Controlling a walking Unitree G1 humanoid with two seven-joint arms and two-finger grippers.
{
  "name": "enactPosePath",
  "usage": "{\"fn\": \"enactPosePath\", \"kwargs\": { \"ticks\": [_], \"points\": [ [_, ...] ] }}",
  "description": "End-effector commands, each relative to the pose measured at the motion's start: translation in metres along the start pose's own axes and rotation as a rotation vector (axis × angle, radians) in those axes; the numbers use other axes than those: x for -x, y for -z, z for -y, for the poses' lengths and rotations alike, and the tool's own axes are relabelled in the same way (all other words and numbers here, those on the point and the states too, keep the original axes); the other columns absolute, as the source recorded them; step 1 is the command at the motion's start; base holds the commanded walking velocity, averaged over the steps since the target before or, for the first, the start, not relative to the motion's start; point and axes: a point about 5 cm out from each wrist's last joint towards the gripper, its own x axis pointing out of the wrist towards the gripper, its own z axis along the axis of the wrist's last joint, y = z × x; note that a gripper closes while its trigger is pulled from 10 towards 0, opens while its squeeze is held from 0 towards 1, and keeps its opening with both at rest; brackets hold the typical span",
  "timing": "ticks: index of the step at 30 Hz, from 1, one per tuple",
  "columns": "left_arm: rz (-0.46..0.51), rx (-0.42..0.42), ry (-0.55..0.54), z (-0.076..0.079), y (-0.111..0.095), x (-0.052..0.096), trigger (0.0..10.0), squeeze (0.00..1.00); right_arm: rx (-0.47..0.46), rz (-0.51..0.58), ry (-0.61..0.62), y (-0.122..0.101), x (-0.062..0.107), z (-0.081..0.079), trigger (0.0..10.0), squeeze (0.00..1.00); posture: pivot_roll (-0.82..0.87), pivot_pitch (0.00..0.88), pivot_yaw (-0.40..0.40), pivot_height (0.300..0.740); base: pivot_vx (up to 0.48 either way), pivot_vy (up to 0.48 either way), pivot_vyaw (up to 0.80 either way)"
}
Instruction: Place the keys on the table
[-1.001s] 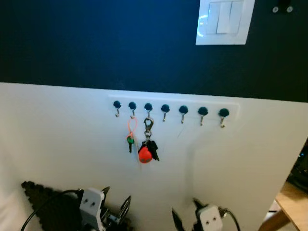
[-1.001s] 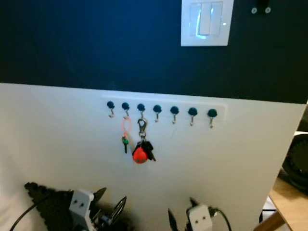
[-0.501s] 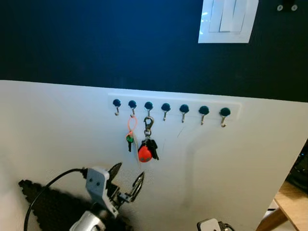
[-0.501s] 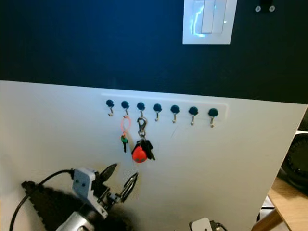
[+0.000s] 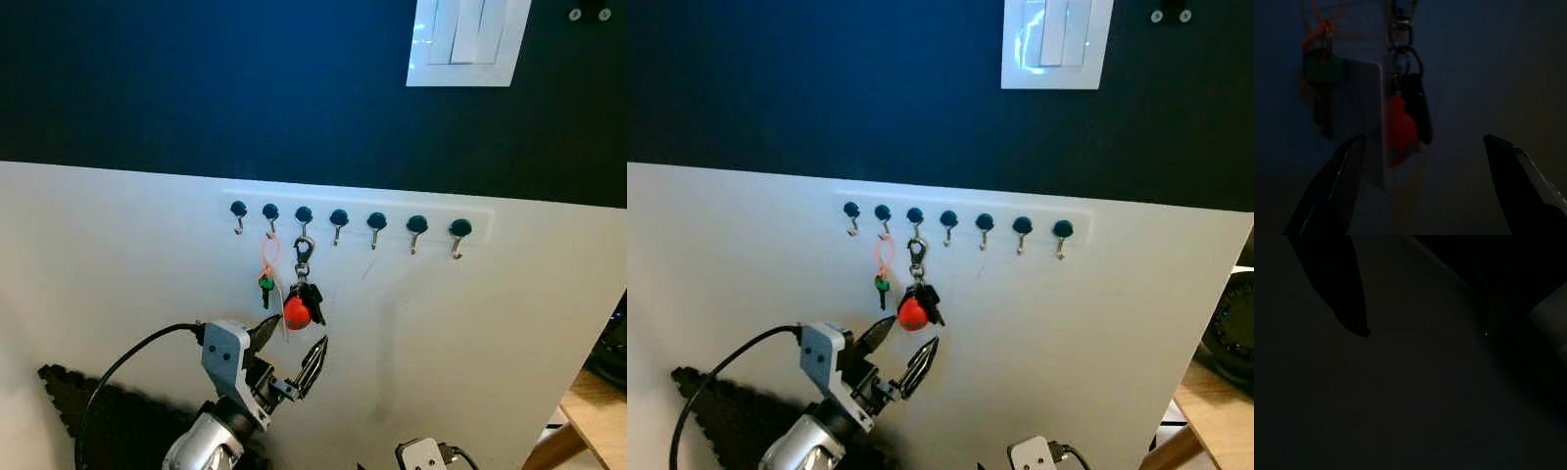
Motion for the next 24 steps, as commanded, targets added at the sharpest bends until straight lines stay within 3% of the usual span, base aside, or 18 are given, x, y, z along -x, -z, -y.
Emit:
{"fn": "enactPosePath", "kwargs": {
  "ticks": [1,8,24],
  "points": [
    [0.014,-0.038,-0.041,-0.001,-0.003,-0.004,10.0,0.22,-0.007,-0.004,-0.005,0.001,0.0,-0.003,10.0,0.0,0.09,0.0,0.026,0.74,0.0,0.0,0.0],
    [0.001,-0.139,-0.165,-0.016,-0.007,-0.006,10.0,0.2,-0.01,-0.001,-0.007,0.001,-0.001,-0.004,10.0,0.0,0.09,0.0,0.029,0.74,0.0,0.0,0.0],
    [0.026,-0.182,-0.293,-0.032,-0.014,0.0,10.0,0.16,-0.009,-0.002,-0.007,0.001,-0.001,-0.003,10.0,0.0,0.09,0.0,0.028,0.74,0.0,0.0,0.0]
  ]
}}
